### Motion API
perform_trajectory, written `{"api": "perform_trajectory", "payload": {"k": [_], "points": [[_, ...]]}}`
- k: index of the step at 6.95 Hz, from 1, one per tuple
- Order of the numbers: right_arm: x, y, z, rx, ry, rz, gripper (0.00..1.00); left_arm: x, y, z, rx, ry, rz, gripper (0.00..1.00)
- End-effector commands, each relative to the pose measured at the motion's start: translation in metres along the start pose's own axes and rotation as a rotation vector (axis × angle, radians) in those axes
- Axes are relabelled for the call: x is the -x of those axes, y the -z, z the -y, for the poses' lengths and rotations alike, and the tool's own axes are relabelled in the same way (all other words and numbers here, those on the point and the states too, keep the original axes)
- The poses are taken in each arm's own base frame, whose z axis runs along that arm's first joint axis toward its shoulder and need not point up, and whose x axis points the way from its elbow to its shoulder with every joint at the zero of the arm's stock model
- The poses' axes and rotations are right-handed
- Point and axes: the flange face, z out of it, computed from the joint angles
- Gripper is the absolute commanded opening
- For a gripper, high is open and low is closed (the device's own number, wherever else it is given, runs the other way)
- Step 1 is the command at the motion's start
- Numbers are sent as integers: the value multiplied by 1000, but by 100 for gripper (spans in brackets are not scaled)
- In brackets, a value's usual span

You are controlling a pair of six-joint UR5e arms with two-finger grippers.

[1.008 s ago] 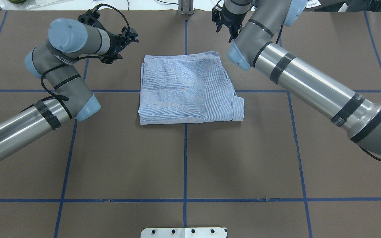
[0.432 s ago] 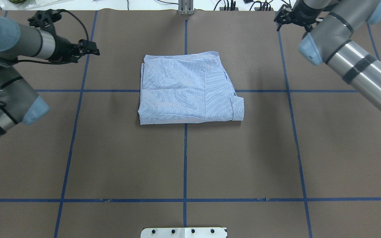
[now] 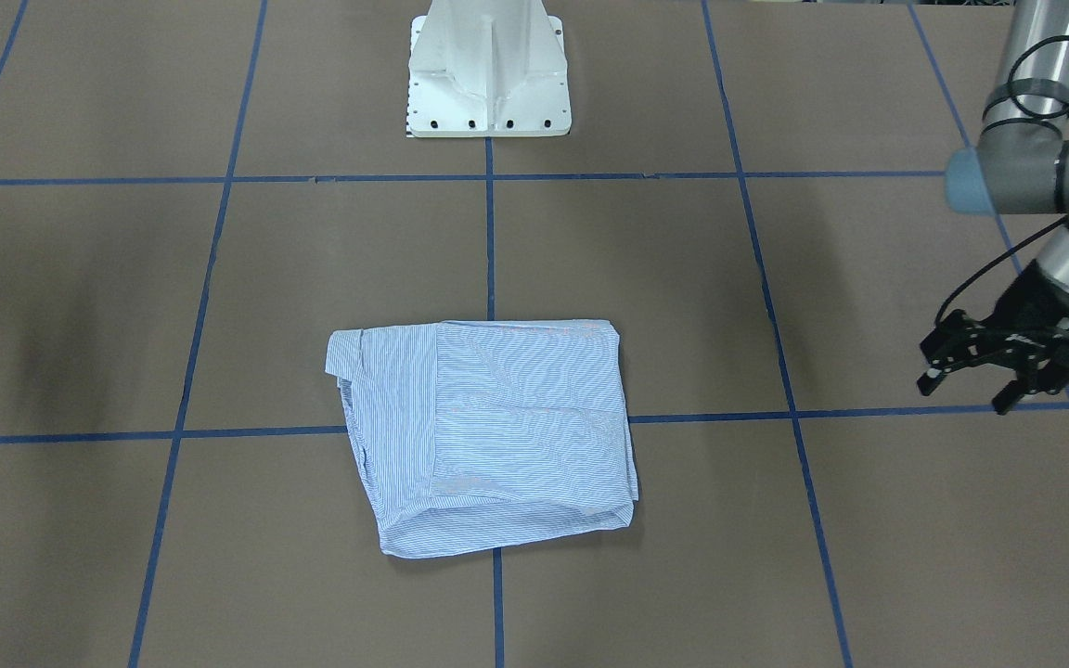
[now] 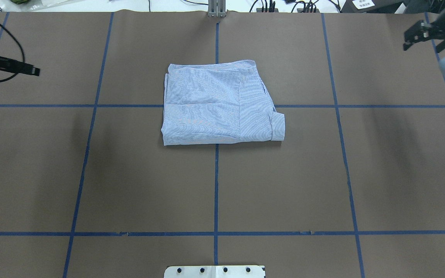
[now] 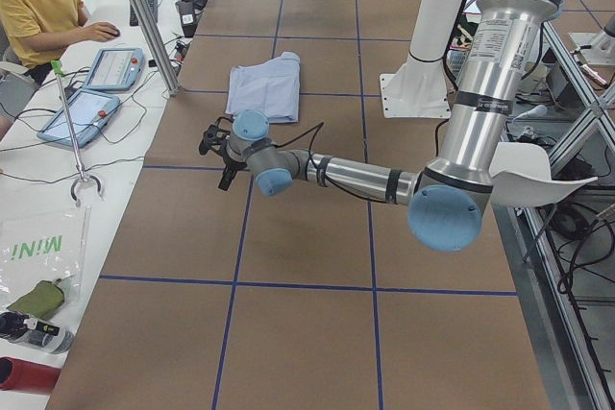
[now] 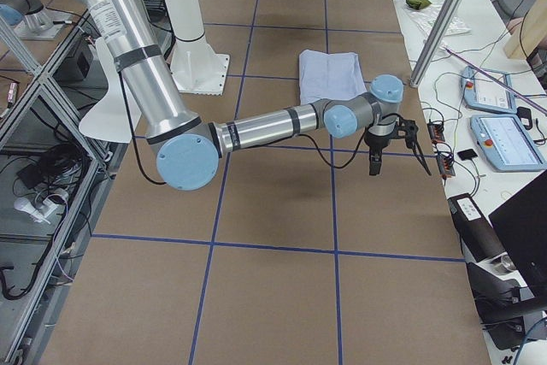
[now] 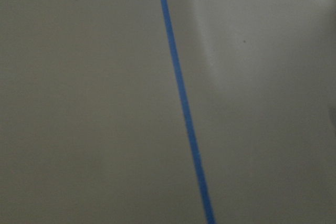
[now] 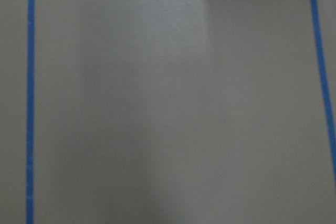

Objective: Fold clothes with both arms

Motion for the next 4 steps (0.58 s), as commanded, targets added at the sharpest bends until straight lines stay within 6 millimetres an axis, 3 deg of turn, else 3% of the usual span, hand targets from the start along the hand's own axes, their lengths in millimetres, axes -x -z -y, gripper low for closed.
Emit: {"api": "perform_trajectory", "payload": {"k": [1, 2, 3, 4], "points": [[-109, 21, -77, 17, 55, -7, 100, 88, 66, -29, 63, -45, -55, 100], [-125, 45, -104, 39, 59, -25, 100, 128, 92, -47, 63, -112, -37, 100], [-112, 63, -114, 65, 55, -34, 100, 145, 95, -54, 73, -176, 16, 100], [-115, 63, -122, 76, 48, -39, 100, 158, 105, -50, 50, -172, 105, 100]]}}
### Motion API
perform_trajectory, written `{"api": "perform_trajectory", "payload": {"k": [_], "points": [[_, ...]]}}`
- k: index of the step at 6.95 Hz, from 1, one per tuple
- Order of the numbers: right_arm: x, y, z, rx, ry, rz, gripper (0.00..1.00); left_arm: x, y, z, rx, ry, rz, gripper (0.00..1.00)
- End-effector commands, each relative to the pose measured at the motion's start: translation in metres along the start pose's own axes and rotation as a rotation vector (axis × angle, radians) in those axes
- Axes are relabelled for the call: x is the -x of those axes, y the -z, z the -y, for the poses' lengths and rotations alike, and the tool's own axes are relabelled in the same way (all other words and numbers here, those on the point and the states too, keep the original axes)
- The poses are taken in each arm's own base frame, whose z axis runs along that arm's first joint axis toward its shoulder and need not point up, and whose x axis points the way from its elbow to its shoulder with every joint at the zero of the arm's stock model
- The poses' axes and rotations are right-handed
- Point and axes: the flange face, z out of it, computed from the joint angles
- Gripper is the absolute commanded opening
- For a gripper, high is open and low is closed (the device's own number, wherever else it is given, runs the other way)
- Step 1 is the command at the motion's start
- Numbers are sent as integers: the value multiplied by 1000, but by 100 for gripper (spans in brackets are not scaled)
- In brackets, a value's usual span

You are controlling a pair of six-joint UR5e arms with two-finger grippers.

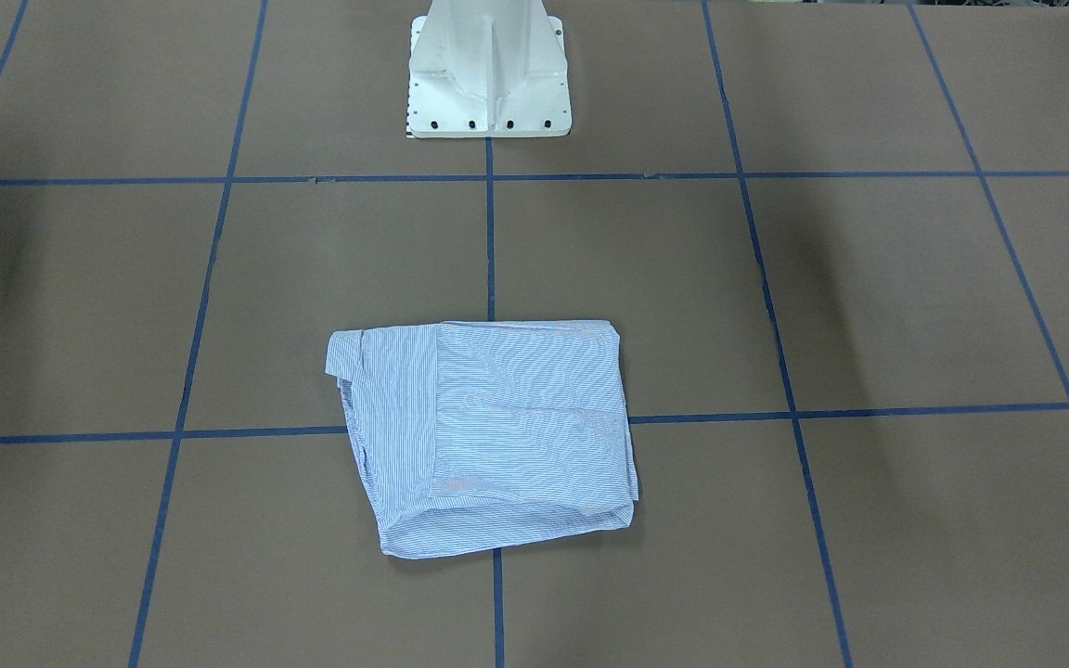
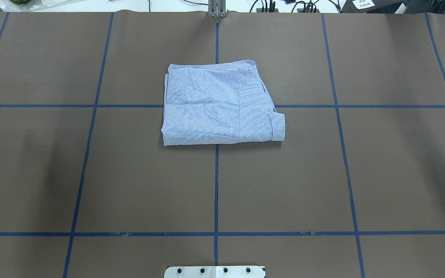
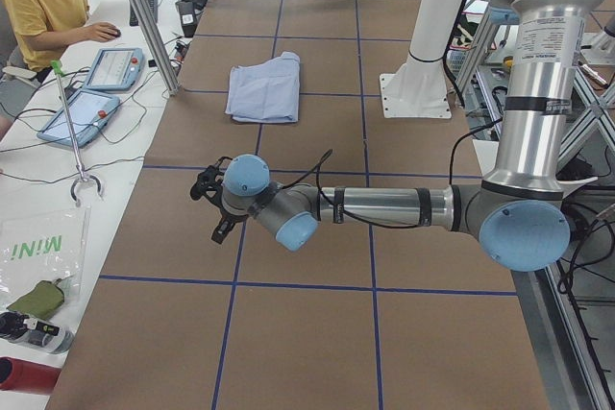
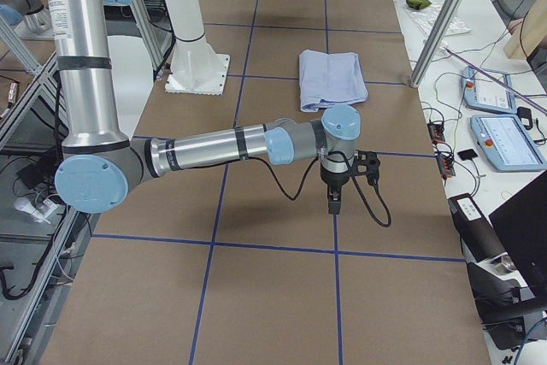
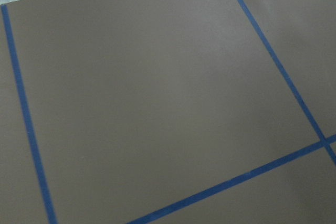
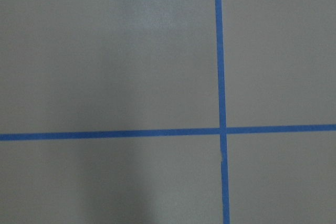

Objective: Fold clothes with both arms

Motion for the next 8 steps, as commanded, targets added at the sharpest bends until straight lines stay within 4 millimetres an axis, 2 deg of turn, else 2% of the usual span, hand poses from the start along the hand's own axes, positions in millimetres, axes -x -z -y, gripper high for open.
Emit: {"api": "perform_trajectory", "payload": {"k": [1, 2, 3, 4, 5, 6, 7, 8], "points": [[-12, -2, -27, 40, -2, -19, 100, 22, 16, -5, 25, 16, 94, 100], [-20, -11, -31, 59, -15, -22, 100, 25, 21, -2, 87, 89, 109, 100], [-18, -11, -31, 61, -14, -14, 100, -2, 44, 7, 138, 141, 110, 100], [-17, -12, -31, 60, -11, -12, 100, -27, 67, -12, 158, 161, 110, 100], [-7, -6, -29, 65, -10, 37, 100, -35, 74, -26, 154, 158, 99, 100], [-14, -16, -35, 91, -25, 65, 100, -28, 69, -33, 167, 174, 98, 100], [-32, -31, -52, 115, -41, 58, 100, -17, 64, -40, 150, 161, 101, 100], [-38, -35, -55, 89, 33, 57, 100, -14, 67, -56, 119, 87, 100, 100]]}}
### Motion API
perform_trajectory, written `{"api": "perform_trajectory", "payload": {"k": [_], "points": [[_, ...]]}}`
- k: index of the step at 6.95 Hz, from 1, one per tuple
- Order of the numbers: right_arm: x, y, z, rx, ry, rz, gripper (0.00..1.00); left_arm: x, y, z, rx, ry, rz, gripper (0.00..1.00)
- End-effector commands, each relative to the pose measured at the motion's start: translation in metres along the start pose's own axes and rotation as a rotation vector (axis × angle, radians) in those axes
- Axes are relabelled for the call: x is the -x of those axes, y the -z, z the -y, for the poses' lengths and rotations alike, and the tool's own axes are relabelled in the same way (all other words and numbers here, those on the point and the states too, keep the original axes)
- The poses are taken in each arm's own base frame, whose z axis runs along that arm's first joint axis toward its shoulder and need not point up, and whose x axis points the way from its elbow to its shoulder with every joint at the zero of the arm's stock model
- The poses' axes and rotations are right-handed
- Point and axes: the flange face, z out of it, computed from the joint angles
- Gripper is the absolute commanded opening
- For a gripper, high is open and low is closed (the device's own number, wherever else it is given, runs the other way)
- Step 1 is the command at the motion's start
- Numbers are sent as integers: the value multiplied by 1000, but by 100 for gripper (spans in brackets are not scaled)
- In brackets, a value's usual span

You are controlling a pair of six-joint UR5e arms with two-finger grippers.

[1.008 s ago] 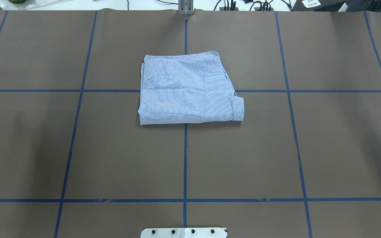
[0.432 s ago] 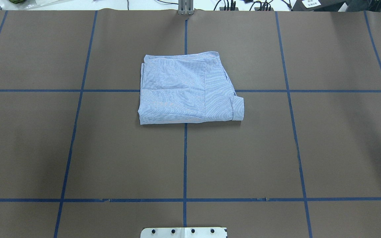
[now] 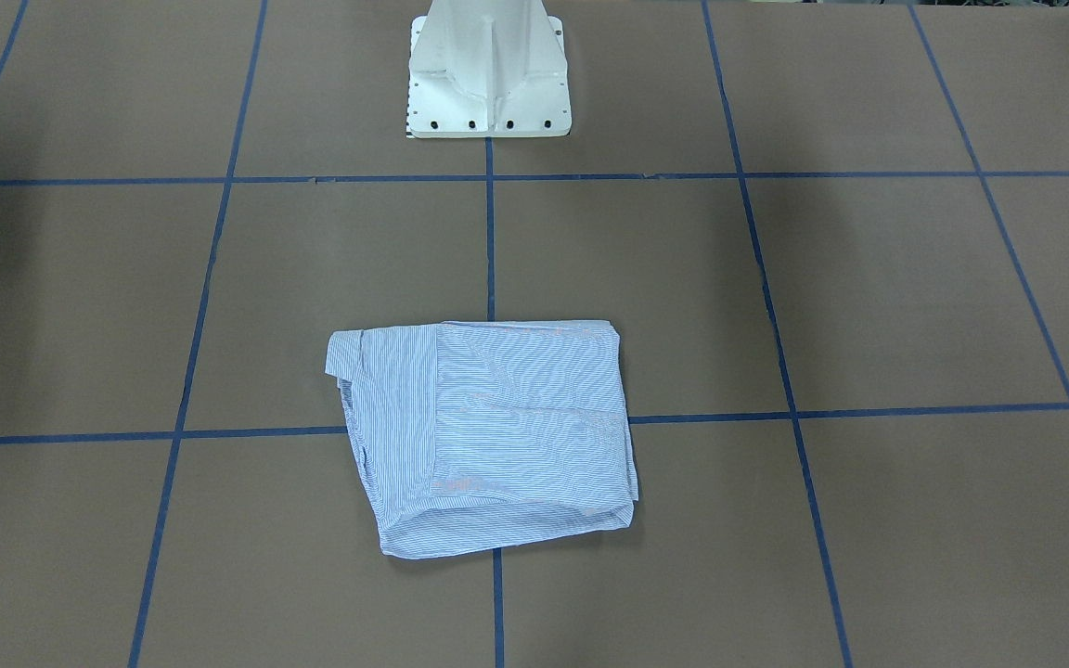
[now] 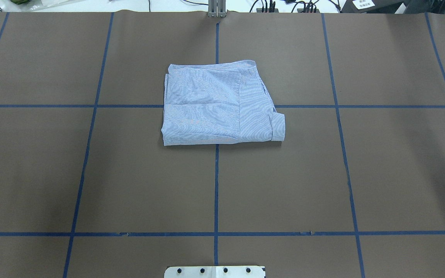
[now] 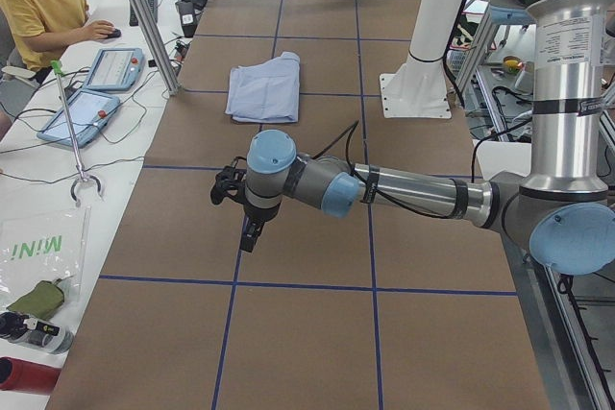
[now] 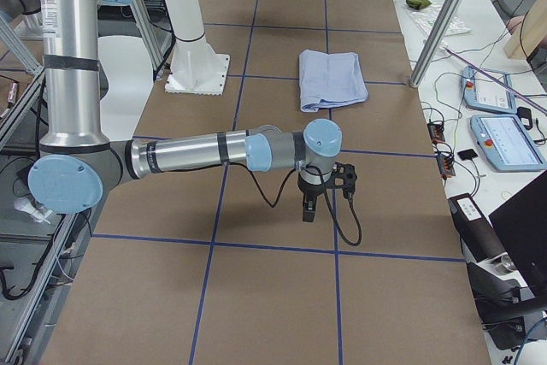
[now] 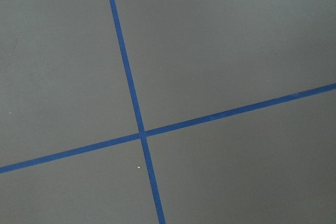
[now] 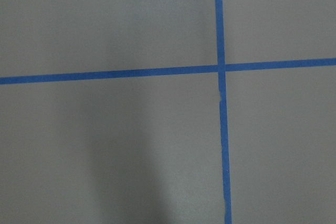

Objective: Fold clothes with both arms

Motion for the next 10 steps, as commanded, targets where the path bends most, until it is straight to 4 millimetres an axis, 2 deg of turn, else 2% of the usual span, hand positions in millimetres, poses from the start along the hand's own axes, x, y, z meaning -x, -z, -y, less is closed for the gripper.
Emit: {"api": "perform_trajectory", "payload": {"k": [1, 2, 3, 4, 6, 10], "points": [[-11, -7, -5, -23, 81, -18, 100, 13, -8, -20, -16, -47, 1, 100], [-11, -4, -2, -67, 101, -59, 100, 17, -15, -24, 1, -32, -33, 100], [-11, -4, -2, -67, 98, -53, 100, 11, -19, -25, 8, -27, -138, 100], [-5, -1, -4, -64, 101, -8, 100, 9, -18, -26, 6, -29, -158, 100], [-1, -2, -10, -43, 97, 88, 100, 3, -11, -25, -19, -54, -159, 100], [-10, -2, -9, -58, 96, 28, 100, 9, -12, -17, -36, -62, -100, 100]]}}
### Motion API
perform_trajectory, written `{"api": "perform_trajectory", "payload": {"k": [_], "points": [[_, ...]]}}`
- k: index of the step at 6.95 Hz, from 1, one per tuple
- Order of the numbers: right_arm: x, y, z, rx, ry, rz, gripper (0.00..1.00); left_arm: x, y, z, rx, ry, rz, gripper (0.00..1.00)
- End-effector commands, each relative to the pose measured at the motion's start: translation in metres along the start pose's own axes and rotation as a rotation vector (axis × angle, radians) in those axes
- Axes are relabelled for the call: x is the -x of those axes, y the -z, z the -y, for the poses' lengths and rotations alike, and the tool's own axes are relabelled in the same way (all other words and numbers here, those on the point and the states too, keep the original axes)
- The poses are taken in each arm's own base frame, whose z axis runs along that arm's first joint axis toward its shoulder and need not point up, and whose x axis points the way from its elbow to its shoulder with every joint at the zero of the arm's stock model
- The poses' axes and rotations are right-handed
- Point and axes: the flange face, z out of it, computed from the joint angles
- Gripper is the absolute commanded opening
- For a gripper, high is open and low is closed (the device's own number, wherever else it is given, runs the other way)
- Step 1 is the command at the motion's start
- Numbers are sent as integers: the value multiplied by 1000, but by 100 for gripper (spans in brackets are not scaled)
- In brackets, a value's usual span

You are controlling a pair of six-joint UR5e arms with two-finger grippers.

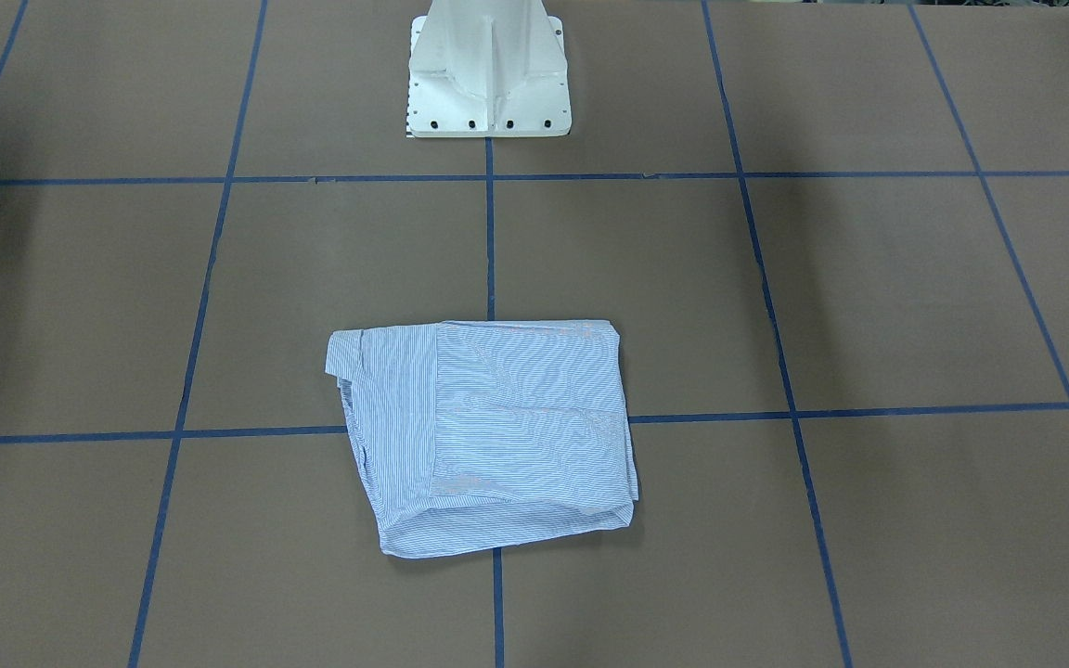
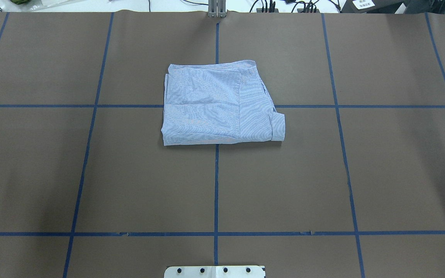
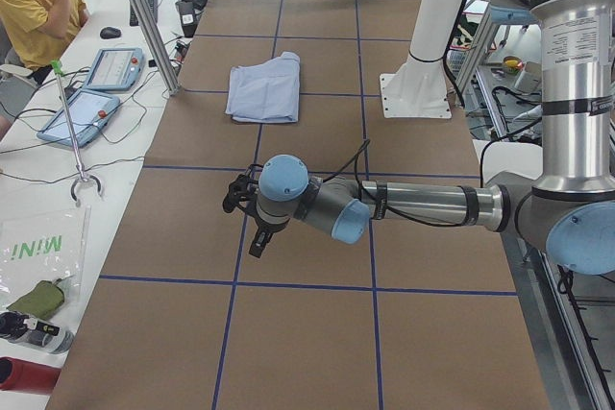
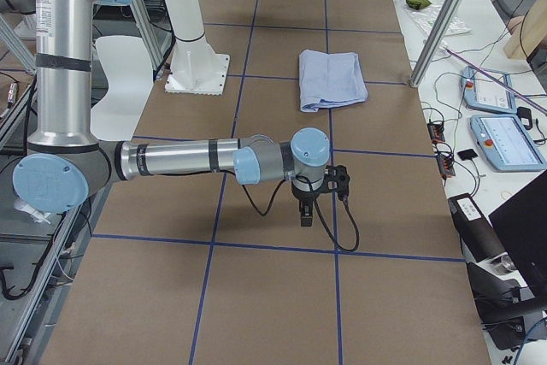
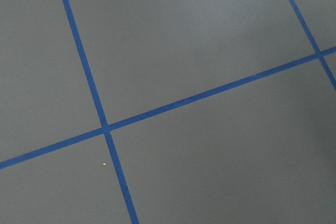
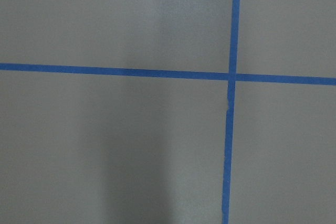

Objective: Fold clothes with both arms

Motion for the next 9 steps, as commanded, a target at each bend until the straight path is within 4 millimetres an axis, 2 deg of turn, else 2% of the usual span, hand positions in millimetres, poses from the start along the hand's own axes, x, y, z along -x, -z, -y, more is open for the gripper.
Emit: {"api": "perform_trajectory", "payload": {"k": [1, 5, 9], "points": [[0, 0, 4, -3, 0, -5, 100, 1, -1, 7, -5, -8, 21, 100], [20, 10, 32, -30, 37, -1, 100, -4, 5, 10, -17, -17, 23, 100], [26, 14, 38, -39, 47, 4, 100, -4, 4, 10, -16, -18, 21, 100]]}}
